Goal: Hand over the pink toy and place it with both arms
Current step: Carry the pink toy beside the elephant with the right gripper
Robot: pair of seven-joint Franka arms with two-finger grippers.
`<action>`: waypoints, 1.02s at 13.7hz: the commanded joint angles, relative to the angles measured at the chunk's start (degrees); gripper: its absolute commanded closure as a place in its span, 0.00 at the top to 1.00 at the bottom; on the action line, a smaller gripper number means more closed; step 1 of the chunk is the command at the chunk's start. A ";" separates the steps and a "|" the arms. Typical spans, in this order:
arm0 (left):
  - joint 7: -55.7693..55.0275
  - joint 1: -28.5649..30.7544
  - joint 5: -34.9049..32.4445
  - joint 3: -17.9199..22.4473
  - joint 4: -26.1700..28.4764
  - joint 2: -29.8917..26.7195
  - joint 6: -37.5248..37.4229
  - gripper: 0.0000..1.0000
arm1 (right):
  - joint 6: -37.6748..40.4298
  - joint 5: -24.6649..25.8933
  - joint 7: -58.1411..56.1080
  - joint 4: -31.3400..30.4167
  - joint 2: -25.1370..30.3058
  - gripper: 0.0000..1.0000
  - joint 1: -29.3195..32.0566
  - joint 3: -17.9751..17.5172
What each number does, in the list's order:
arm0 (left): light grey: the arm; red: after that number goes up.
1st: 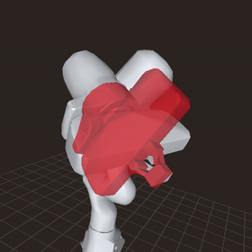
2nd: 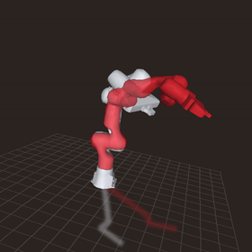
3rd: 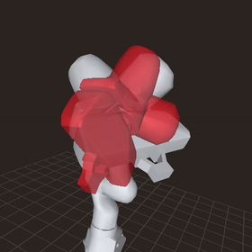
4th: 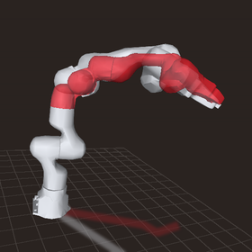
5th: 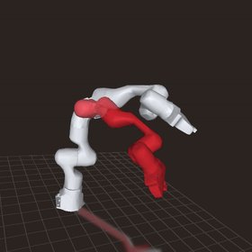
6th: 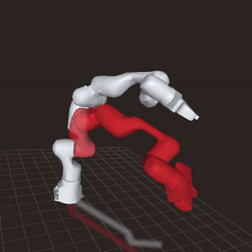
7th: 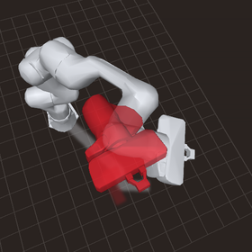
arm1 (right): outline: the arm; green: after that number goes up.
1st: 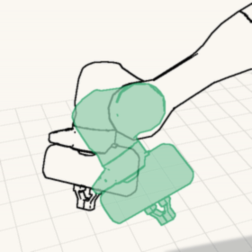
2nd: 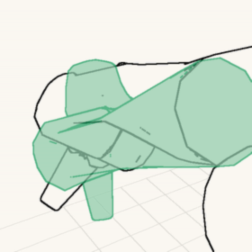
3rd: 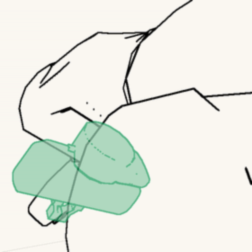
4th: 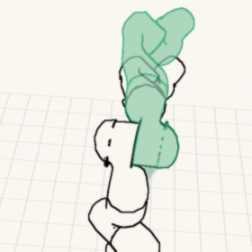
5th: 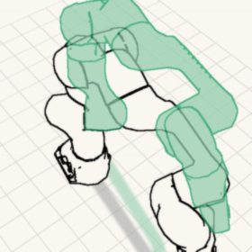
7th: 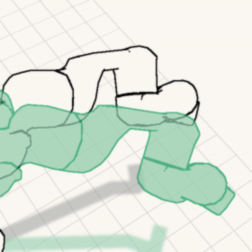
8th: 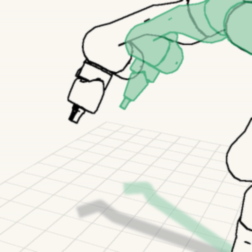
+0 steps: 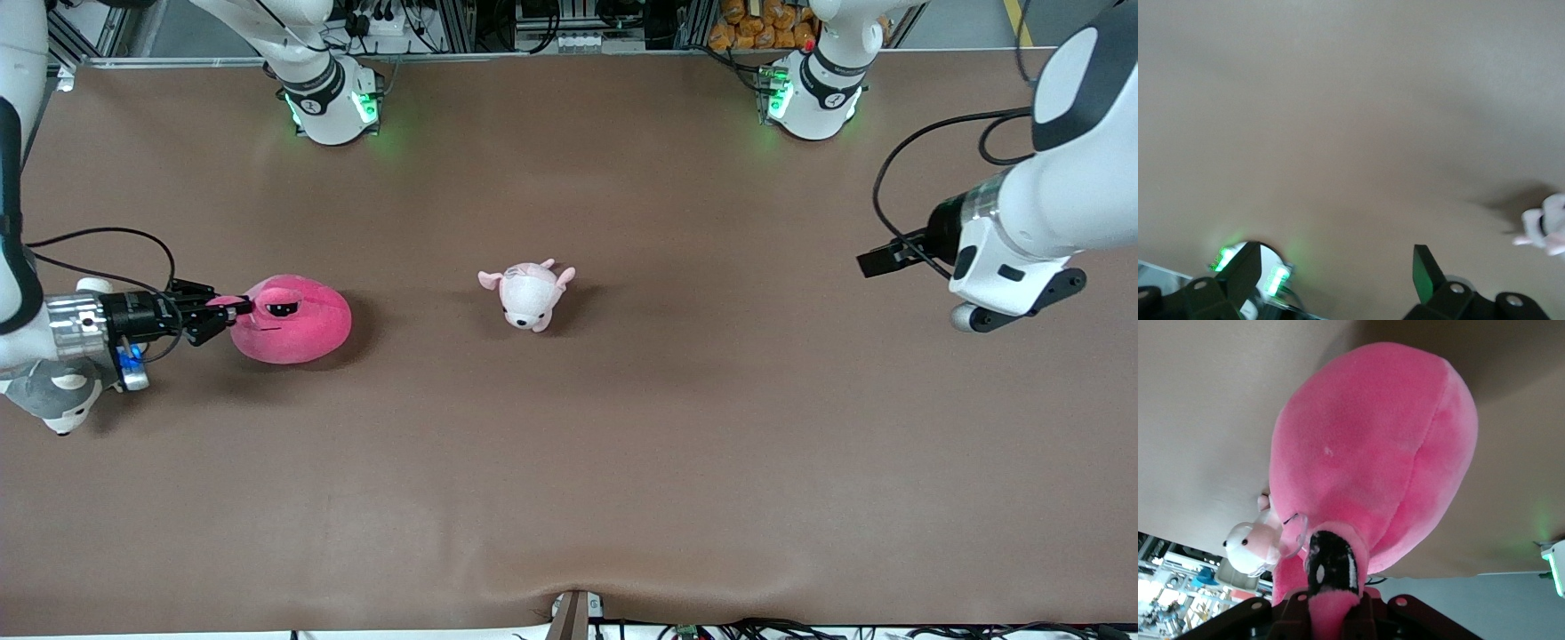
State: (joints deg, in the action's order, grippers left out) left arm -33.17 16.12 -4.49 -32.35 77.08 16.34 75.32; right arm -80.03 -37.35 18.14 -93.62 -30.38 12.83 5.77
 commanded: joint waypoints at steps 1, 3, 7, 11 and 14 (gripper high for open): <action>9.15 -0.04 -2.97 -0.09 0.27 -0.87 -0.79 1.00 | 0.93 -0.09 -1.62 2.38 -2.04 0.00 0.44 -1.29; 12.76 0.05 -4.91 -0.09 0.27 -1.05 -0.88 1.00 | 0.84 0.87 -1.62 5.10 -5.64 0.00 0.44 -1.29; 13.23 3.74 1.03 -0.44 0.62 -1.58 -6.24 1.00 | -2.57 2.98 -1.88 5.56 -7.50 0.58 0.36 -1.29; 9.11 2.95 2.46 -0.88 0.71 -1.66 -6.42 1.00 | -2.76 7.63 -1.88 10.28 -6.63 1.00 -0.52 -1.46; 6.01 2.51 1.59 -0.44 0.27 -1.14 -3.71 1.00 | -3.28 13.60 -2.67 12.68 -2.17 1.00 -3.50 -1.73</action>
State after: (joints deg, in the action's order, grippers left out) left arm -25.76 18.49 -2.97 -33.04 77.07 16.09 69.93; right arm -83.18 -27.88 16.11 -81.85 -36.53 11.67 4.17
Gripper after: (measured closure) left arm 0.000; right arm 0.264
